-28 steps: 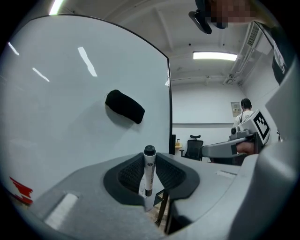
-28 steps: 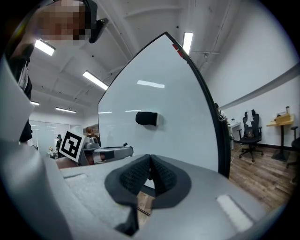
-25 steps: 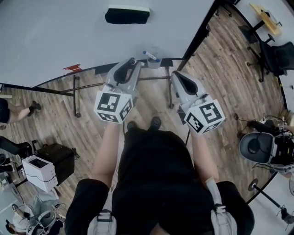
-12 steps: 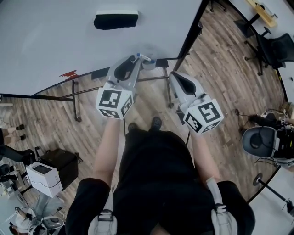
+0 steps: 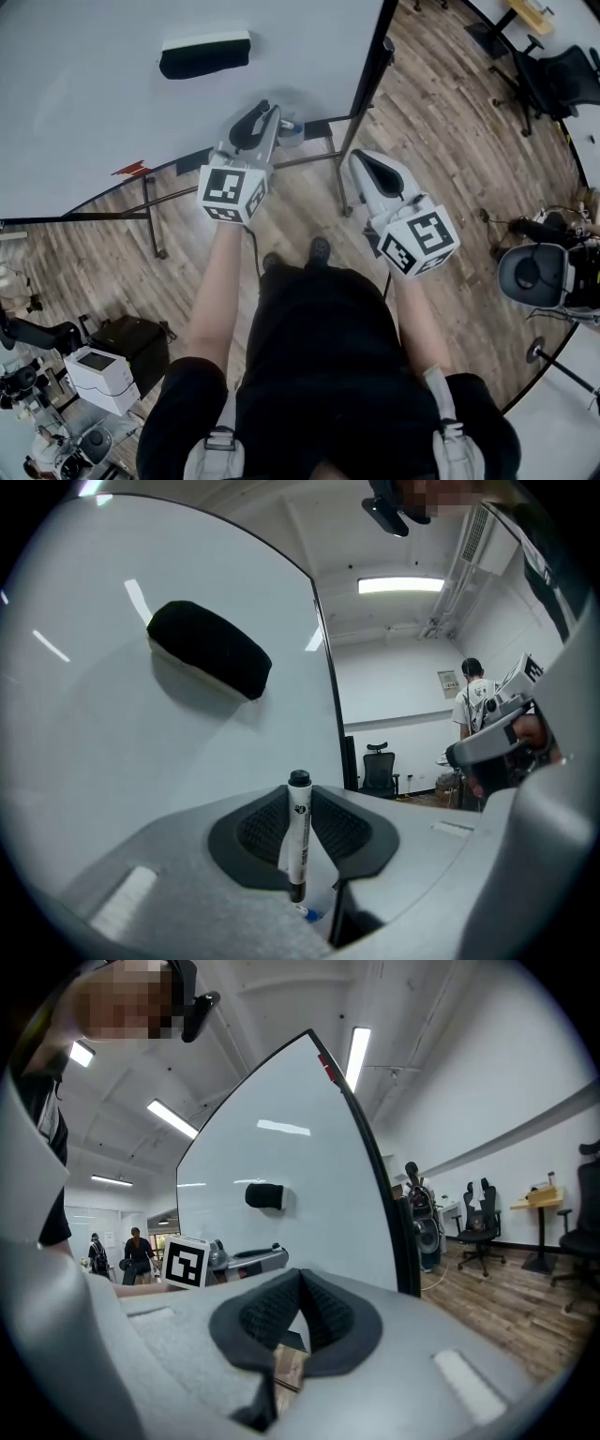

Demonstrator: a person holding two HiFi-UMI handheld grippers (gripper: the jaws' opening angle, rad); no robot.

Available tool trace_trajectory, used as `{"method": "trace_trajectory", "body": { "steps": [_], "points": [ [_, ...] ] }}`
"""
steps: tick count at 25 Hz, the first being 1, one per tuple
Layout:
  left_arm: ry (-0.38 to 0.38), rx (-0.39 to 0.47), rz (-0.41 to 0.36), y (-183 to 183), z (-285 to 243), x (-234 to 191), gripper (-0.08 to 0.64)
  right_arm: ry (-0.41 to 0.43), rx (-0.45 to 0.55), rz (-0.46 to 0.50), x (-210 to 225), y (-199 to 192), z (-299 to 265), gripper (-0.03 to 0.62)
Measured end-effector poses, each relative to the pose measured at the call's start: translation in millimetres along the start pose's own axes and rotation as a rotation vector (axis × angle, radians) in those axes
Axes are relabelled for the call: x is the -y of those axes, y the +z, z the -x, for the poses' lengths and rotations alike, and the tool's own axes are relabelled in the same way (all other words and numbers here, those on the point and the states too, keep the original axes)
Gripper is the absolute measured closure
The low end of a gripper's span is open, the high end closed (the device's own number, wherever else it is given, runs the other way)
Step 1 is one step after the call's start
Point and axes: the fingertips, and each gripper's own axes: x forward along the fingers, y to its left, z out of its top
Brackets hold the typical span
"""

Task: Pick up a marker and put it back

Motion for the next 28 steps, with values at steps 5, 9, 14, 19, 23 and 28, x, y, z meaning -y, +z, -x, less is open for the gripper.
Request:
{"method": "trace_trajectory", "body": {
  "steps": [5,9,14,19,23,28],
  "points": [
    [0.007,0.003,-0.019,-9.3,-11.9,-9.4,0.483,-0.025,0.000,-0.007,10.4,1.9,2.9,0.591],
    [0.025,-0.008,-0.018,-22.2,-16.8,-17.3,0.483,-0.033,-0.003,-0.008,12.8,1.2,2.6,0.591],
    [0.044,-0.021,-0.017,-31.8,-17.6,-24.5,0.485,-0.032,-0.011,-0.011,13.8,-0.4,-1.1,0.591],
    [0.047,-0.017,-0.006,-32.3,-12.4,-25.3,0.485,-0.025,-0.009,-0.008,8.9,-0.4,-5.7,0.591],
    [0.046,-0.015,0.011,-32.4,-9.4,-24.5,0.483,-0.019,-0.010,-0.008,7.7,1.0,-8.1,0.591],
    [0.043,-0.014,0.023,-33.7,-6.9,-23.9,0.483,-0.014,-0.011,-0.013,5.7,0.1,-9.5,0.591]
  ]
}}
